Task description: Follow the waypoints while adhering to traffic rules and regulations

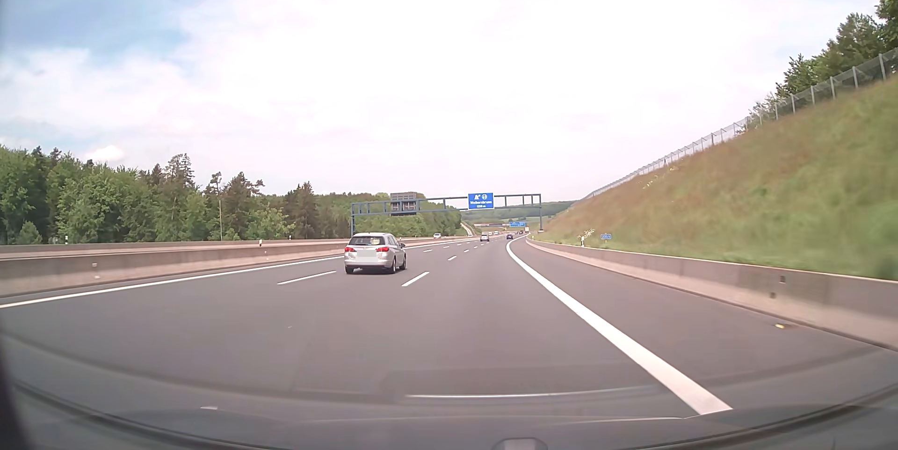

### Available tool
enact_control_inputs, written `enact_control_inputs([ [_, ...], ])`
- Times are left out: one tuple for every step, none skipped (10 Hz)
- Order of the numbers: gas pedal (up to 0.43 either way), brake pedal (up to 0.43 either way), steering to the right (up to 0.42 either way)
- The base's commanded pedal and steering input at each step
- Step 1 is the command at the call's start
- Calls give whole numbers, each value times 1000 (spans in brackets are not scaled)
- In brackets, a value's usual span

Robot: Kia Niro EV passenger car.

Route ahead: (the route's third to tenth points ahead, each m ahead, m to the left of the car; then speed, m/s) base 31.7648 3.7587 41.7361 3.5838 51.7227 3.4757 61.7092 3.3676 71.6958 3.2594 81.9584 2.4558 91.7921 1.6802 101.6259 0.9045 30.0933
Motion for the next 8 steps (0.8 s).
enact_control_inputs([
  [0, 0, 4],
  [0, 0, 4],
  [0, 0, 4],
  [0, 0, 4],
  [0, 0, 4],
  [0, 0, 4],
  [0, 0, 4],
  [0, 0, 4],
])
